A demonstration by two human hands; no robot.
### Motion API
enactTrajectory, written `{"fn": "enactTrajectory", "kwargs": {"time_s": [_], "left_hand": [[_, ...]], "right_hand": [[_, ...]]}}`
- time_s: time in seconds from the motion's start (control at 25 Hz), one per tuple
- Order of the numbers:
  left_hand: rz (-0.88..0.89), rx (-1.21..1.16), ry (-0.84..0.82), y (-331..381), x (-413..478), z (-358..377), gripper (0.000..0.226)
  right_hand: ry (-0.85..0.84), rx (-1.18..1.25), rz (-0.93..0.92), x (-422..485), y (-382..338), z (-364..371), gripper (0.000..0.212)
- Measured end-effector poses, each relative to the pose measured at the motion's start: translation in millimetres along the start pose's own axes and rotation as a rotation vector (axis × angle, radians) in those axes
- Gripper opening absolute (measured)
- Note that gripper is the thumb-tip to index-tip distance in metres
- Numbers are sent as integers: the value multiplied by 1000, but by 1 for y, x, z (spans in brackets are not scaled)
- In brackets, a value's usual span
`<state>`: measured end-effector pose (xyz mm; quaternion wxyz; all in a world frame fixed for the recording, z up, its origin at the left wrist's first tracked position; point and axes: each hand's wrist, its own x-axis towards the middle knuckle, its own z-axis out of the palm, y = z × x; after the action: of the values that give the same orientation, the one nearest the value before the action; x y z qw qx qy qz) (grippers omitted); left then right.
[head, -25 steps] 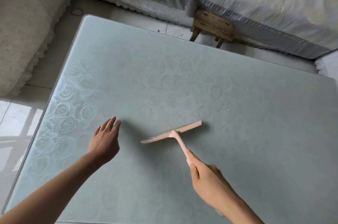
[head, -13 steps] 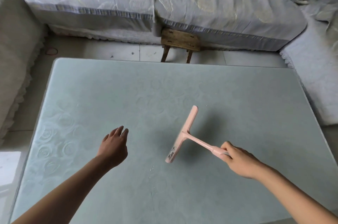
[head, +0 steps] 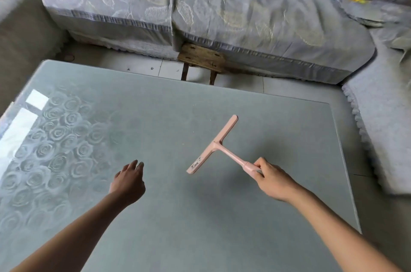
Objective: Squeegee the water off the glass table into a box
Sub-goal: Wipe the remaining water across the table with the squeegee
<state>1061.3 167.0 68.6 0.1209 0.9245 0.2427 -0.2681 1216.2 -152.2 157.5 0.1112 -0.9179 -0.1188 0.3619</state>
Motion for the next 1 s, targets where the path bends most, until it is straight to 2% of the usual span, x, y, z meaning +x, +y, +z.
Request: {"fn": "enactTrajectory", "kwargs": {"time_s": [0.36,0.6,0.84,1.0], "left_hand": [[62,17,-72,105,-24,45,58],[108,46,-85,154,-30,72,56],[-85,19,-87,217,-75,124,52],[-155,37,-76,274,-121,177,56]], "right_hand": [[-50,51,115,-47,180,4,19],[42,145,119,-65,270,32,25],[35,147,-92,-67,352,40,17],[-45,70,-257,-95,436,23,11]]}}
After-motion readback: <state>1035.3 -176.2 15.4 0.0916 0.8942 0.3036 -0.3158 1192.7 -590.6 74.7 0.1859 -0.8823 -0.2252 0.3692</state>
